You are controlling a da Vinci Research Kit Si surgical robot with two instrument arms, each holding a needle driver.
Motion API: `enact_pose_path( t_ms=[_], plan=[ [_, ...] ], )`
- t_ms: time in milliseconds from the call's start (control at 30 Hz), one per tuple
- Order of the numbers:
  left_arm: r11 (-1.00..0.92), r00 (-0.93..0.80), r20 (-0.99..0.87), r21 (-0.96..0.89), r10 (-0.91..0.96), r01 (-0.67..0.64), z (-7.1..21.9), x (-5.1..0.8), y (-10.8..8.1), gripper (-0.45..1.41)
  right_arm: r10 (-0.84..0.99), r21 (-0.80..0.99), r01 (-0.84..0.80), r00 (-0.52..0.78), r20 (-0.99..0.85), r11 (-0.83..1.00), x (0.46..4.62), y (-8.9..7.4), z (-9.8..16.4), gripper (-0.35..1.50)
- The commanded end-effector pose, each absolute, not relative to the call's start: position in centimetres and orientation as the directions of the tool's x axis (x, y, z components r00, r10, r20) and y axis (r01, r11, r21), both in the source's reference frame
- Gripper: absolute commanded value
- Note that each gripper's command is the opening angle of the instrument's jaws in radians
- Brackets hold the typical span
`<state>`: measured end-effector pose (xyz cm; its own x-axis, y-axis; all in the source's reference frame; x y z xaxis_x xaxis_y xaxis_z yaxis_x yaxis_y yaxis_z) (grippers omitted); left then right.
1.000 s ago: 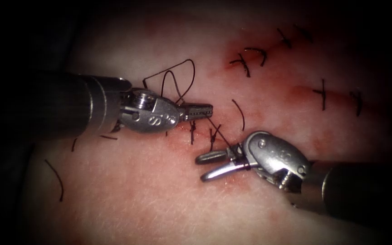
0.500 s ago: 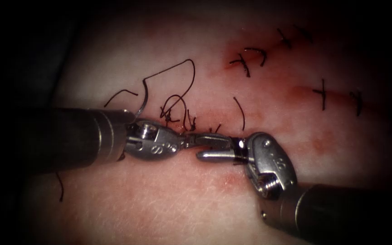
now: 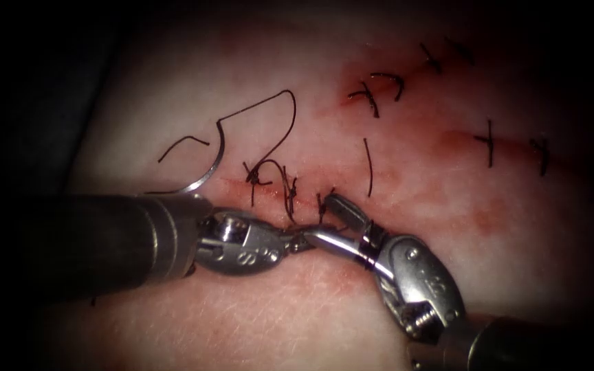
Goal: Wound Closure
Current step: Grab the suture tail with the right gripper.
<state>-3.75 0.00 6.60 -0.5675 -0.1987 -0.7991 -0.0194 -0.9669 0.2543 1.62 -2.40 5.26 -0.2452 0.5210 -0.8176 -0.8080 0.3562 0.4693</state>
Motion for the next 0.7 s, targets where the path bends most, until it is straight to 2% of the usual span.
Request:
enact_pose_path(
  t_ms=[33,233,433,633,700],
  plan=[
    [-0.967,-0.565,-0.801,0.253,-0.198,-0.018,6.65,-3.82,-0.01,-0.45,0.525,0.463,-0.815,-0.240,-0.817,0.348,1.69,-2.44,5.33,1.21],
    [-0.967,-0.561,-0.805,0.255,-0.194,-0.031,6.68,-3.97,0.04,-0.45,0.553,0.474,-0.847,-0.282,-0.784,0.240,1.51,-2.34,5.47,1.26],
    [-0.966,-0.557,-0.807,0.256,-0.195,-0.034,6.74,-3.98,0.08,-0.45,0.570,0.546,-0.825,-0.383,-0.727,0.143,1.18,-2.24,5.52,1.15],
    [-0.966,-0.559,-0.806,0.257,-0.192,-0.039,6.79,-4.05,0.12,-0.45,0.566,0.534,-0.839,-0.393,-0.725,0.102,1.06,-2.16,5.59,1.18],
    [-0.966,-0.557,-0.808,0.257,-0.191,-0.041,6.79,-4.09,0.13,-0.45,0.566,0.535,-0.839,-0.396,-0.723,0.097,1.03,-2.14,5.63,1.13]
  ],
)
